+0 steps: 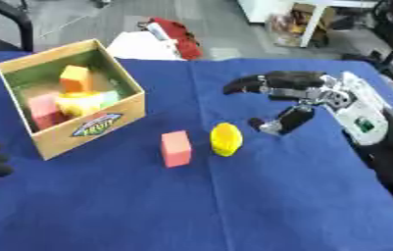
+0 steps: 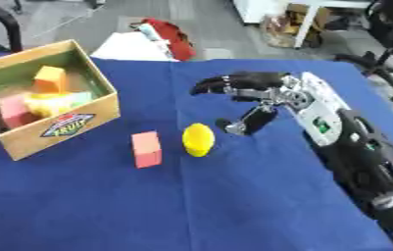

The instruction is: Pick up objects on the table and place them in the box.

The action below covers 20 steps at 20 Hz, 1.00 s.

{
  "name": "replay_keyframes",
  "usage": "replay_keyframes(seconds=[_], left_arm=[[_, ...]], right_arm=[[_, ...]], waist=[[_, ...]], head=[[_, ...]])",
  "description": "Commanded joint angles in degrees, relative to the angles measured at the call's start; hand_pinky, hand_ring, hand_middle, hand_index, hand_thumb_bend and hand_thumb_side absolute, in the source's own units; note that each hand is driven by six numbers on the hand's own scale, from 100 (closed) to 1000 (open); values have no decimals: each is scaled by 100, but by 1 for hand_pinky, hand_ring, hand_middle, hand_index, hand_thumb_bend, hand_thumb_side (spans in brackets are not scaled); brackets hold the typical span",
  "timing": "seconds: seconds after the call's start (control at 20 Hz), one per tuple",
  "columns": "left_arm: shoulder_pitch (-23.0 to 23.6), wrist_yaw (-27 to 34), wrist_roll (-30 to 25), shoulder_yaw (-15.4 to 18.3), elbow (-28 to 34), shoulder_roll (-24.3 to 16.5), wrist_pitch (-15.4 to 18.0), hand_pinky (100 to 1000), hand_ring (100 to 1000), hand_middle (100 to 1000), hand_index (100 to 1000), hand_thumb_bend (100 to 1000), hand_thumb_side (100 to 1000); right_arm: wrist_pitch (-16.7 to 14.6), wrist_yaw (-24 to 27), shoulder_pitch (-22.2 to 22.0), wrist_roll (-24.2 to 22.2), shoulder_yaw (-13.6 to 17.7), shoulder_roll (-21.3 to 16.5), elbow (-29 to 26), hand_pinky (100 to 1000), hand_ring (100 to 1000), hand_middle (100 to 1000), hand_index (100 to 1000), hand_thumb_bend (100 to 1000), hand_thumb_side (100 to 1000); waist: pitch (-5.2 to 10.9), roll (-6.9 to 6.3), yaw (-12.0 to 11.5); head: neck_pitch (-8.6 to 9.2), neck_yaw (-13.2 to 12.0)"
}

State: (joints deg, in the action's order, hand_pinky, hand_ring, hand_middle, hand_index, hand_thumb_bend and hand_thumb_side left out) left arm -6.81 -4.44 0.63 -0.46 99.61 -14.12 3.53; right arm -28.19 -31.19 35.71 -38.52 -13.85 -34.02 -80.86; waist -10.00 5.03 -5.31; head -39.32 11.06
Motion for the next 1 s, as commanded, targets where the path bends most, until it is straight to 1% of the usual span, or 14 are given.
replay_keyframes(seconds=[0.05,0.2,0.35,0.7,0.75,0.85,0.9,0.95,1.0], left_arm=[[-34,-8,15,30,73,-94,14,691,571,585,767,100,749],[-33,-6,15,27,70,-92,11,691,571,586,767,100,750],[-51,-3,2,16,72,-85,15,690,571,586,767,100,748],[-63,-3,4,17,74,-83,13,690,571,586,767,100,749],[-64,-4,3,17,72,-84,13,690,571,586,767,100,749],[-65,-5,2,15,66,-83,11,690,571,586,767,100,749],[-65,-5,1,15,64,-82,12,690,571,587,767,100,749],[-66,-5,3,16,64,-81,14,690,571,587,767,100,749],[-68,-5,5,19,65,-81,14,690,571,587,767,100,748]], right_arm=[[-459,-209,75,-475,-76,-60,-14,878,945,966,1000,100,100],[-605,-477,142,-524,-226,68,106,876,948,963,1000,100,107],[-739,-790,221,-510,-343,224,366,873,945,955,1000,100,114],[-1002,-1704,329,-209,-412,433,897,858,926,911,1000,100,144],[-1034,-1835,328,-160,-409,445,944,844,902,865,985,100,153],[-1093,-2075,318,-9,-387,470,1040,823,868,804,942,100,159],[-1116,-2171,311,95,-371,481,1085,809,845,756,909,100,163],[-1119,-2256,306,262,-330,489,1112,786,805,657,821,100,165],[-1110,-2328,299,460,-294,492,1122,773,781,600,758,100,164]], waist=[[162,-60,-13],[159,-62,-26],[151,-68,-46],[133,-71,-97],[134,-70,-98],[136,-68,-99],[136,-68,-99],[136,-69,-99],[136,-70,-100]], head=[[-16,3],[-24,26],[-14,24],[0,24],[0,25],[1,25],[1,25],[5,19],[8,13]])
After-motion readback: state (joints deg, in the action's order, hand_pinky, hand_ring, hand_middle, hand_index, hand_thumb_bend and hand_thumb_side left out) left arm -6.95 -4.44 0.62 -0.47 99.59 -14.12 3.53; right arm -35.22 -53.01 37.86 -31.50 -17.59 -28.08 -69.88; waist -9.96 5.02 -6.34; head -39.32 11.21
